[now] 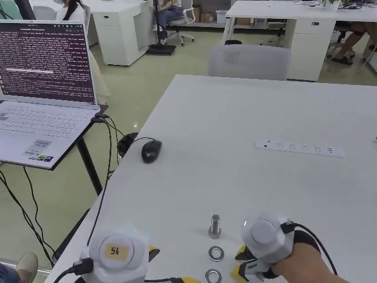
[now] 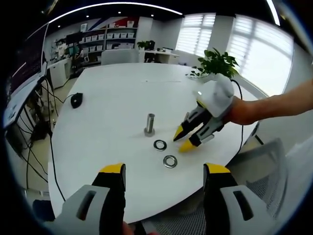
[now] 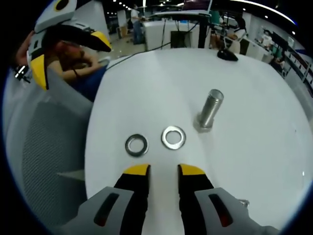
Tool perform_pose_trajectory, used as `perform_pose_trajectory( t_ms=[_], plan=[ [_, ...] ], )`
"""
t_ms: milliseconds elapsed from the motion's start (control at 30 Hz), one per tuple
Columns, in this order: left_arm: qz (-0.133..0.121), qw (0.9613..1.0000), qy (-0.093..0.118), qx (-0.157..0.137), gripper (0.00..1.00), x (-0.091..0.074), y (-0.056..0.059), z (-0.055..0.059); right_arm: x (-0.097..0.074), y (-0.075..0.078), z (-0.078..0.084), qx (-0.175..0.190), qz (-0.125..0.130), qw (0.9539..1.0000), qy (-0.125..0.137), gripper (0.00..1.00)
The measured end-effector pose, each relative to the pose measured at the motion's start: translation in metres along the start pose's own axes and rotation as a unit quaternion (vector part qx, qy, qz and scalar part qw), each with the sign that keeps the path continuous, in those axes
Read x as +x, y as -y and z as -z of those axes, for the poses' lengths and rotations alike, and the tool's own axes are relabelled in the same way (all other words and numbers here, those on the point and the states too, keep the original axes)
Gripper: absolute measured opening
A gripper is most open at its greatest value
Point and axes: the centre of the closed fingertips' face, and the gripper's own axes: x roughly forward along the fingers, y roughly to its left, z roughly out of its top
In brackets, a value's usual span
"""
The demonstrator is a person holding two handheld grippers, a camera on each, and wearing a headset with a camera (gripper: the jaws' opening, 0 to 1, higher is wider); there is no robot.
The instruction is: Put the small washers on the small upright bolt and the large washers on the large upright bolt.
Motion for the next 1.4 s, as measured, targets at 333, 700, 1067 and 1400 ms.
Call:
perform_pose_trajectory(
  t_ms=[333, 700, 1067, 1400],
  plan=[
    [0.0, 1.0, 0.0, -0.004, 0.64, -0.001, 0.001, 0.003, 0.013, 0.009, -0.018, -0.004, 0.011, 0.9999, 0.009, 0.24],
    [-0.003, 1.0, -0.002, -0.004, 0.64, -0.003, -0.002, 0.004, 0.026, 0.011, -0.029, -0.044, 0.0, 0.9988, -0.022, 0.28],
    [-0.001, 1.0, 0.0, -0.006, 0.64, 0.0, 0.0, 0.002, 0.028, 0.014, -0.031, -0.077, -0.019, 0.995, -0.06, 0.25],
    [0.0, 1.0, 0.0, -0.006, 0.64, 0.0, -0.002, 0.002, 0.023, 0.01, -0.025, -0.076, -0.017, 0.9954, -0.055, 0.24]
  ],
)
